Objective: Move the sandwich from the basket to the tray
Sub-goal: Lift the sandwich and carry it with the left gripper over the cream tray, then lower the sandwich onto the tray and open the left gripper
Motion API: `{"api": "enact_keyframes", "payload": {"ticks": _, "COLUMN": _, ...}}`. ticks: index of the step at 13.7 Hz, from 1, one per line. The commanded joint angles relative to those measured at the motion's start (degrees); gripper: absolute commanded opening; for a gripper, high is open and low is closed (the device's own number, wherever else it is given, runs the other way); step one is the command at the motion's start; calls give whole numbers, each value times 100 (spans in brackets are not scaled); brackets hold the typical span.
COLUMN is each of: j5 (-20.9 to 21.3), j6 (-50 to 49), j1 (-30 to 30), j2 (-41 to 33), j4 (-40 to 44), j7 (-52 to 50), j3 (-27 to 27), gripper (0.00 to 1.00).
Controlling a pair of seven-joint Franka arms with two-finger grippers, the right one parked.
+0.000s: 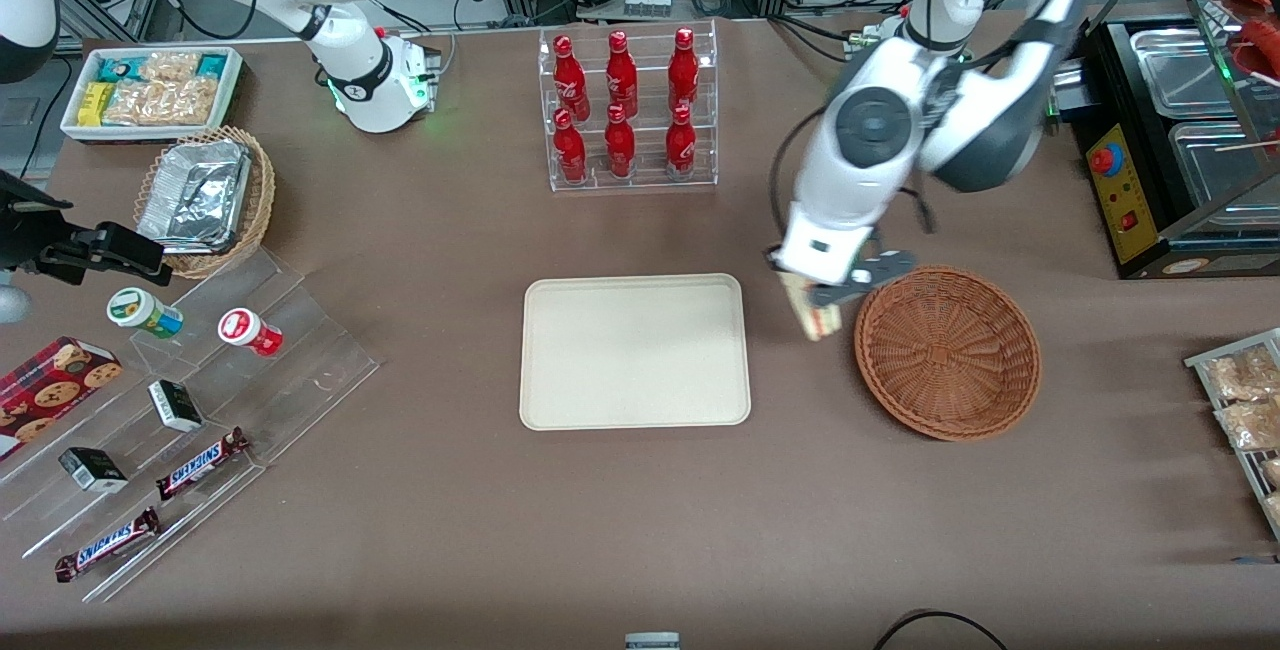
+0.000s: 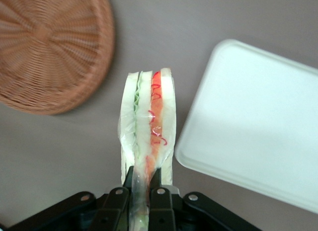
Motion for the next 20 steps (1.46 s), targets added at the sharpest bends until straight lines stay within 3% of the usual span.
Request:
{"api": "enact_keyframes", "payload": {"ticks": 1, "j5": 471, "j6": -107, "j1": -315, "j2": 946, "j4": 889, "j7": -367, "j3": -303, "gripper": 0}}
{"api": "enact_keyframes", "payload": {"ticks": 6, "j5": 1421, "j6": 41, "j1": -1362, "j2": 2546, "j4": 2251, "j7": -421, "j3": -277, "gripper": 0}}
{"api": "enact_keyframes", "payload": {"ticks": 10, "j5": 1519, "j6": 929, "j1": -1635, "j2": 2944, "j4": 2280, "j7": -412, "j3": -242, "gripper": 0}}
{"api": "enact_keyframes", "payload": {"ticks": 12, "j5": 1502, "j6": 1210, "j1": -1846, "j2": 3058, "j4": 2323, "j7": -412, "j3": 38, "gripper": 0}}
{"api": "enact_keyframes", "payload": {"ticks": 20, "j5": 1511, "j6": 1501, "j1": -2067, "j2": 3471, "j4": 2710, "j7": -404, "j3": 365, "gripper": 0}}
